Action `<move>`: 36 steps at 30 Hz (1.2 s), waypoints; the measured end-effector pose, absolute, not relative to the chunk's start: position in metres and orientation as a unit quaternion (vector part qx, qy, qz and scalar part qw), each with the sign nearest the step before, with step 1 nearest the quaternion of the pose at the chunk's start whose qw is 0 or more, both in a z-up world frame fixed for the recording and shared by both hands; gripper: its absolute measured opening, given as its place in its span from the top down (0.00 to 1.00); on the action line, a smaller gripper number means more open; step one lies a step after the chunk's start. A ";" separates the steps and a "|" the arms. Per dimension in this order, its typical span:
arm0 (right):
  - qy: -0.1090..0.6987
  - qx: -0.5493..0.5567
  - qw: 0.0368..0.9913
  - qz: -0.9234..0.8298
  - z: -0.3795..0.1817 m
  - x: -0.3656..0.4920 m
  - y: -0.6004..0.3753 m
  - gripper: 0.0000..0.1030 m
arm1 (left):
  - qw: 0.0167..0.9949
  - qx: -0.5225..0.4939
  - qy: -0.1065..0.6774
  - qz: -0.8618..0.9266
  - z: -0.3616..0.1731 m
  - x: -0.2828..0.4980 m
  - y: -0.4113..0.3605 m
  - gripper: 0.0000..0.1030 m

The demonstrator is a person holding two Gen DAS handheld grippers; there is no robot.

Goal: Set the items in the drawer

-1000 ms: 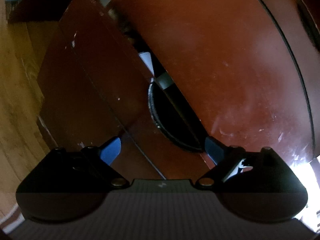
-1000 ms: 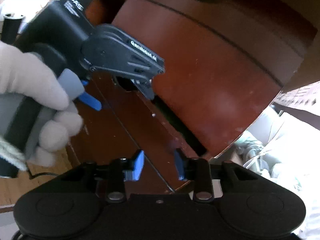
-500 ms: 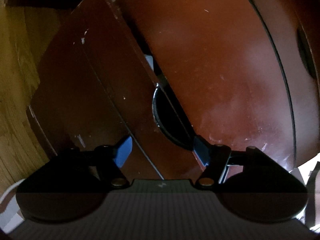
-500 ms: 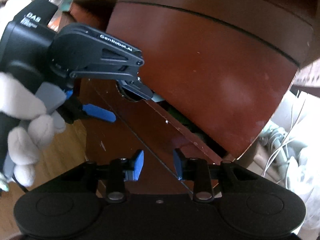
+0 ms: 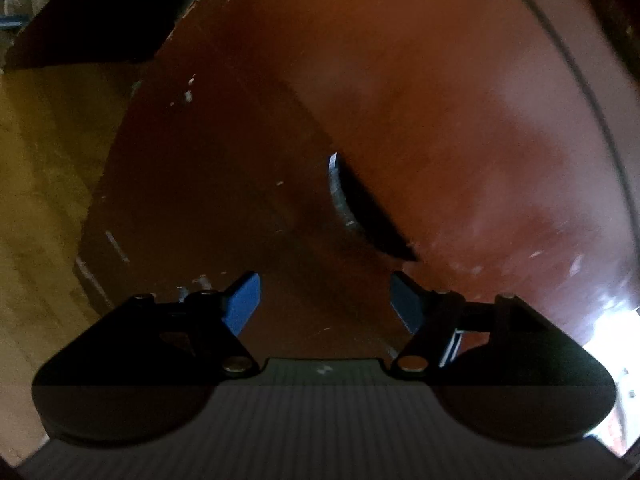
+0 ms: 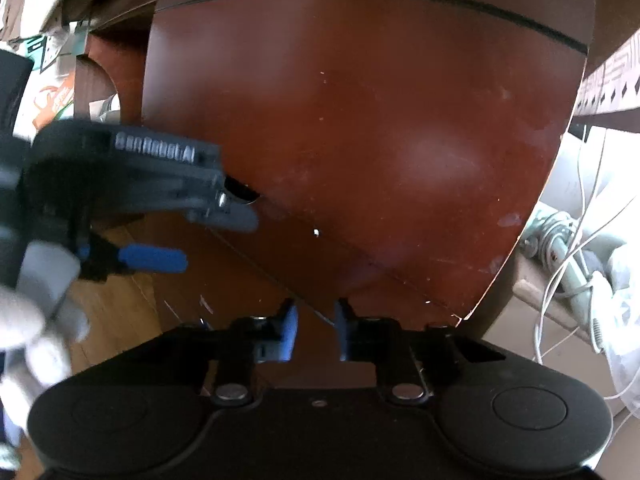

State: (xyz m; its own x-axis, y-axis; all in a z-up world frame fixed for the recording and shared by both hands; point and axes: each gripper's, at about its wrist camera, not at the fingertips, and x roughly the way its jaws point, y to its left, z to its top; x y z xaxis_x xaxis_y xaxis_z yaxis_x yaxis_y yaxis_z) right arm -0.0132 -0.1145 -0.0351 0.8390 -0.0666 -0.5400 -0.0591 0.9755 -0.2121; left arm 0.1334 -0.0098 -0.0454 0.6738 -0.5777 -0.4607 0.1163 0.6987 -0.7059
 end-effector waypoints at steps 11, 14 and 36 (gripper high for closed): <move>0.305 -0.085 0.949 -0.004 -0.041 0.001 -0.123 1.00 | 0.887 -0.236 0.354 -0.181 -0.027 0.125 -0.041 0.18; 0.314 -0.094 0.945 -0.004 -0.049 0.003 -0.119 0.76 | 0.884 -0.234 0.364 -0.176 -0.011 0.111 -0.045 0.17; 0.391 0.056 0.910 0.125 0.045 -0.089 -0.058 0.18 | 0.955 0.006 0.281 -0.100 0.084 -0.084 0.078 0.00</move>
